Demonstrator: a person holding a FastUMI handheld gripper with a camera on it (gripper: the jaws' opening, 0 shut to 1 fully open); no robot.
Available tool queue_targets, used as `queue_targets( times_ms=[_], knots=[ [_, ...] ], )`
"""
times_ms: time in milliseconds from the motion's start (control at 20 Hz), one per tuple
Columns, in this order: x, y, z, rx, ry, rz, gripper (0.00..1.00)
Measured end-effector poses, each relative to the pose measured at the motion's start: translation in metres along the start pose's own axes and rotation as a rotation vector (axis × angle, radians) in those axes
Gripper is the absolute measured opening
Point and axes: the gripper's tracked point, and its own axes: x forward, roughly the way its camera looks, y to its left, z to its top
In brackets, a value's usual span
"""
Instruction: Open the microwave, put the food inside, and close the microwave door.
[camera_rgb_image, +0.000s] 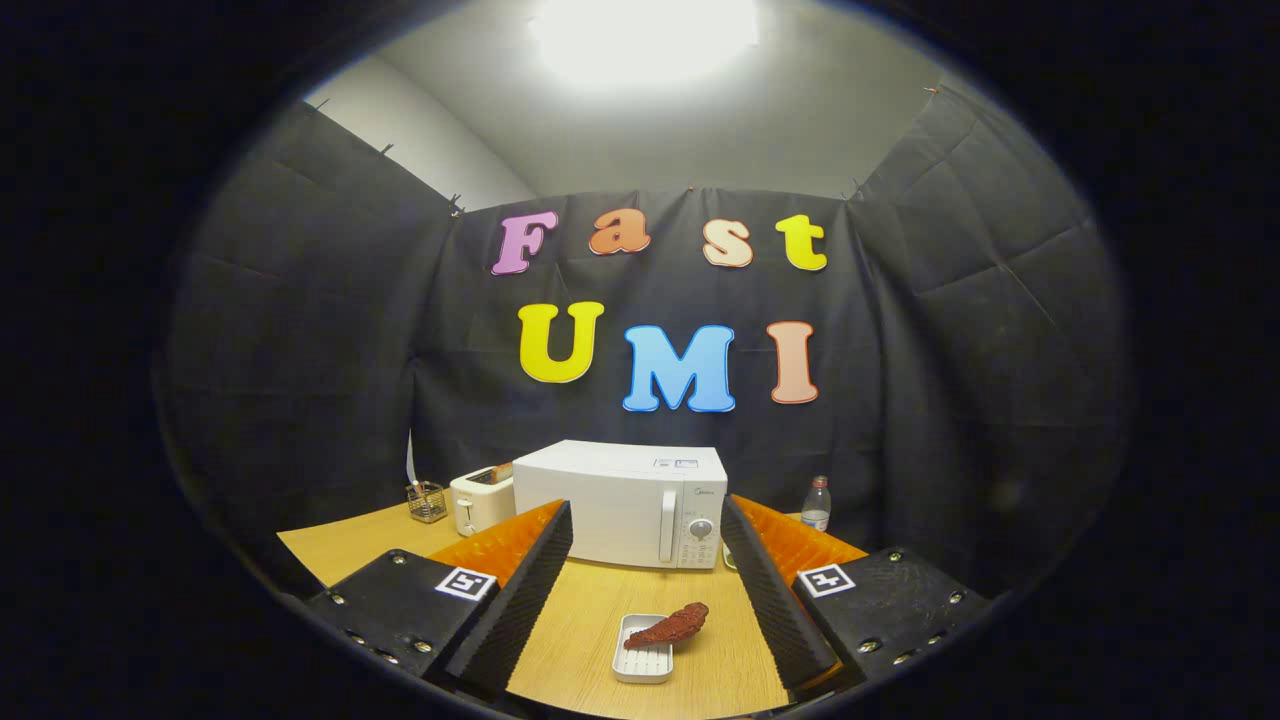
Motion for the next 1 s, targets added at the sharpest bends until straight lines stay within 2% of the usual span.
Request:
queue_targets(
  times_ms=[650, 1000],
  knots=[
    [0.012, 0.002, -0.008, 0.000, 0.012, 0.000, 0.94],
    [0.047, 0.002, -0.026, 0.032, 0.011, 0.006, 0.94]
  ],
)
